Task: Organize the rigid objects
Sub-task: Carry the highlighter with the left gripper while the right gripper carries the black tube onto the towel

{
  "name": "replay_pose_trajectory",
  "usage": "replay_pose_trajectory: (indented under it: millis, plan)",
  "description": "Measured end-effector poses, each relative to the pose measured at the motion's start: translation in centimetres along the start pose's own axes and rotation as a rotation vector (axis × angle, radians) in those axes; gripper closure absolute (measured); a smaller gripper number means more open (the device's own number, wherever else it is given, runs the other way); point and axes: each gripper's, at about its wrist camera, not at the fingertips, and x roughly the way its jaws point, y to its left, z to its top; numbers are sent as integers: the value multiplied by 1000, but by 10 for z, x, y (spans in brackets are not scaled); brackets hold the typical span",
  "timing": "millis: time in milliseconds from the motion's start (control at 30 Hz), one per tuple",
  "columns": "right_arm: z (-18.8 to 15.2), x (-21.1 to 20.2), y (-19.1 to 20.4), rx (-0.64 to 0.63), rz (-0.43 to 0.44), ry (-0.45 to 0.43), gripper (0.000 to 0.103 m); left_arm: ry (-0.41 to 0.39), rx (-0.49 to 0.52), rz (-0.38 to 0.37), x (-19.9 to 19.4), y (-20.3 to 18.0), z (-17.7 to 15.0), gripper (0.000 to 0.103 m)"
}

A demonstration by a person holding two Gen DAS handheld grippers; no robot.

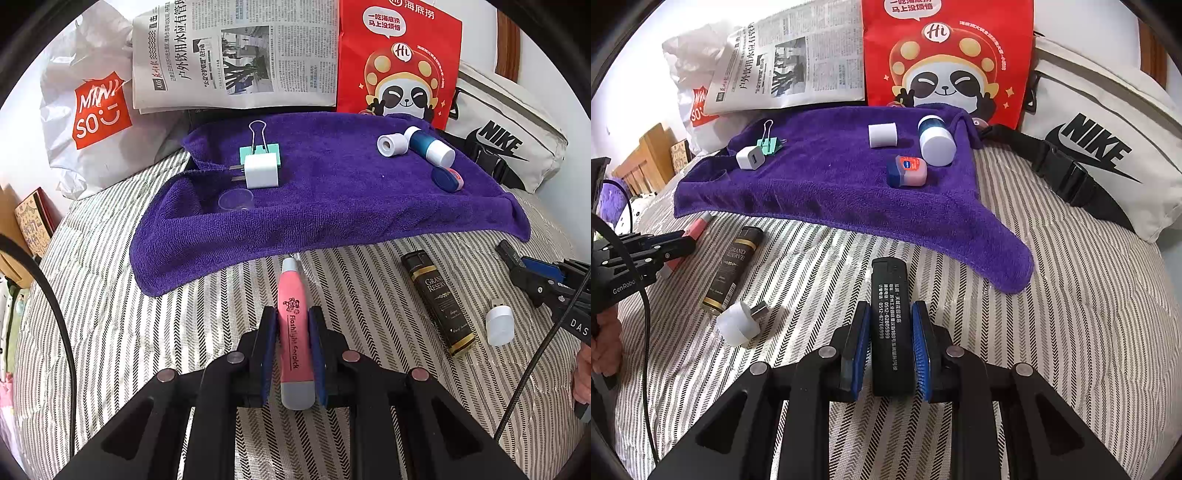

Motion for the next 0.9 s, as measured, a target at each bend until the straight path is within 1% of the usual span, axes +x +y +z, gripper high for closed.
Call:
replay_pose_trajectory:
  millis: [600,700,800,900]
  plan:
    - [0,0,1,-14,-12,0,80,0,1,0,0,0,0,86]
    - [0,0,0,-5,3,3,81,1,-7,-10,-2,1,1,86]
    - [1,-4,0,-18,17,32,81,12,-16,-26,-3,4,3,86]
    - [6,-14,-1,-12,55,20,81,13,-14,-30,-7,4,7,86]
